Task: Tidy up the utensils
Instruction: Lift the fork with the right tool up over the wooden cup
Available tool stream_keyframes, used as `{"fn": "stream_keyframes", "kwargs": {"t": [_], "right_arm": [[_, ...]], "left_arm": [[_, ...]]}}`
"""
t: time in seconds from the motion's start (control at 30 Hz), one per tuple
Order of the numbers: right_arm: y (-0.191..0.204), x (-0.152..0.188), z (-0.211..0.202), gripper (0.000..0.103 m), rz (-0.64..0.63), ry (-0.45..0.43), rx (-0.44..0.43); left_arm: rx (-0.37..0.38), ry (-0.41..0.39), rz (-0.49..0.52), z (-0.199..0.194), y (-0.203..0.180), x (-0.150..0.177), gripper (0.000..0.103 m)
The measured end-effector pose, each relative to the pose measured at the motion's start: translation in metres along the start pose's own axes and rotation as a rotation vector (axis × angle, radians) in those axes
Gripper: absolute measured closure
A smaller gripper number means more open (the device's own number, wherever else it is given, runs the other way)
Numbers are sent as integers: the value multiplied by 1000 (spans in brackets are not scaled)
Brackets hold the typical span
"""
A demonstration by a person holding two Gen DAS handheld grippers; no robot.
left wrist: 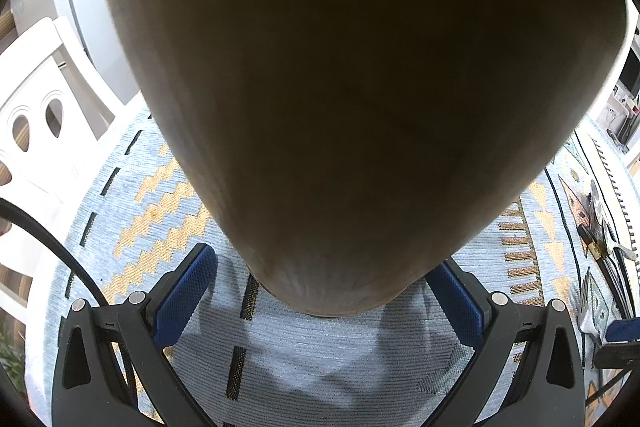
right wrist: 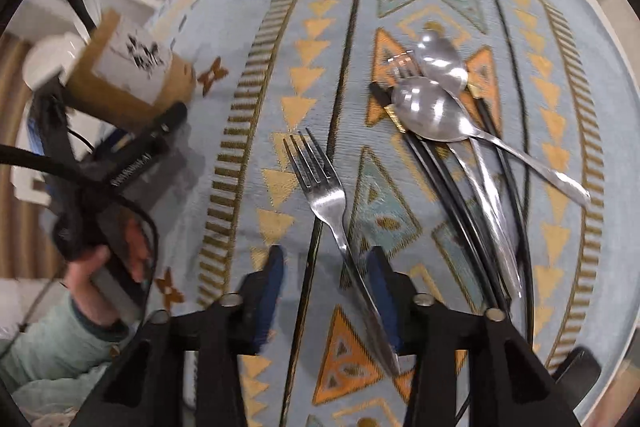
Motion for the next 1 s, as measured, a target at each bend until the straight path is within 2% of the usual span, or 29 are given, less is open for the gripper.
{"fn": "stream_keyframes", "kwargs": {"t": [0.1, 0.2, 0.23, 0.27, 0.33, 0.43, 0.57, 0.77, 1.0], "right_arm": [[-5, 1, 12, 70, -68, 50, 98], [1, 1, 17, 74, -156, 53, 179], [6, 1, 18, 86, -168, 49, 181], [9, 1, 18, 90, -172, 46, 180], [14, -2, 16, 97, -168, 25, 154], [22, -7, 5, 97, -124, -23, 50], [38, -18, -40, 97, -93, -182, -117], [43, -22, -76, 97, -42, -309, -205], [58, -33, -84, 100, -61, -358, -225]], "left_arm": [[-1, 0, 0, 0, 0, 0, 0], [-1, 0, 0, 0, 0, 0, 0], [-1, 0, 0, 0, 0, 0, 0], [0, 0, 0, 0, 0, 0, 0], [0, 1, -1, 0, 0, 0, 0], [-1, 0, 0, 0, 0, 0, 0], [-3, 1, 1, 0, 0, 1, 0], [-3, 1, 3, 0, 1, 0, 0], [-3, 1, 3, 0, 0, -1, 0]]}}
Point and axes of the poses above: each gripper's, at about its wrist camera, not at the fingertips, and z roughly the way its jaws point, y to its left, x to its underside, the point moved 10 cm from there along z, roughly the way its jaws point, and after that the axes turned 13 degrees about -x, right-handed, at the moved point
